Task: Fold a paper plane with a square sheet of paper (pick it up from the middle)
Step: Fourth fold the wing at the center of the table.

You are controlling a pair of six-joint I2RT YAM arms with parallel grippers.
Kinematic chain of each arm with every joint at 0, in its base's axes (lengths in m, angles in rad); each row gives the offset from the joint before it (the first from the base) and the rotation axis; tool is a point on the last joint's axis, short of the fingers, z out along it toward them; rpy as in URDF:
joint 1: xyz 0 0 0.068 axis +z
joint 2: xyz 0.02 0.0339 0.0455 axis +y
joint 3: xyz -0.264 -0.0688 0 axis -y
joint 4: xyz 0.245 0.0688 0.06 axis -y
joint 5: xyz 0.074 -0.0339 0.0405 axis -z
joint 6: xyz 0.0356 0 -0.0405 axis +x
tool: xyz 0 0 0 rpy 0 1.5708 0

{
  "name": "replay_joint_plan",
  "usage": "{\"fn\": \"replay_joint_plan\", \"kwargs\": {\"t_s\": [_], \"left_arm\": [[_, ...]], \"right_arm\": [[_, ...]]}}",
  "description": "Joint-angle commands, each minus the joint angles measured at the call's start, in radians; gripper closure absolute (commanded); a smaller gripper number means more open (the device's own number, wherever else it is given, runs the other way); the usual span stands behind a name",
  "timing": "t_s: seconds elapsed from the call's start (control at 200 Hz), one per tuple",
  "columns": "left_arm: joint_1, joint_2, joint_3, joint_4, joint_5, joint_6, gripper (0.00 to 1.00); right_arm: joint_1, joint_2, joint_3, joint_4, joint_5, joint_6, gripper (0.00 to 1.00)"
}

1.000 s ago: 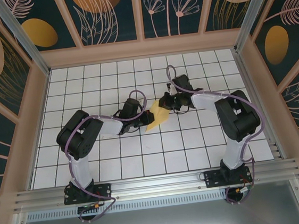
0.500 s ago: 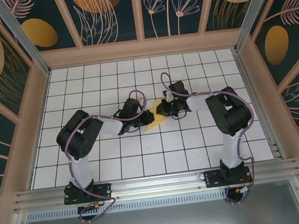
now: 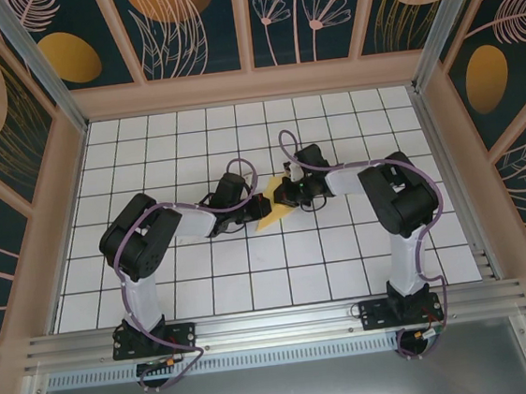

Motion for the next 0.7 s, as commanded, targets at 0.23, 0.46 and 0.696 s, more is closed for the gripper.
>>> {"fn": "replay_joint_plan", "kwargs": {"t_s": [0.23,0.46,0.696], "left_arm": [[0.005,0.043,-0.071,-0.214,-0.049,0.009,1.0],[0.006,0.049,-0.063,-0.214,-0.05,0.01,1.0],[0.005,0.047,-0.062,-0.222,-0.055,0.01,1.0]], "right_arm": [[-0.071,0.007,0.078,-0.05,0.145,-0.071,1.0],[-0.023,-0.057,0.03,0.012,0.042,-0.072,1.0],[0.009,0.009,0.044,0.003,0.0,-0.083,1.0]]}}
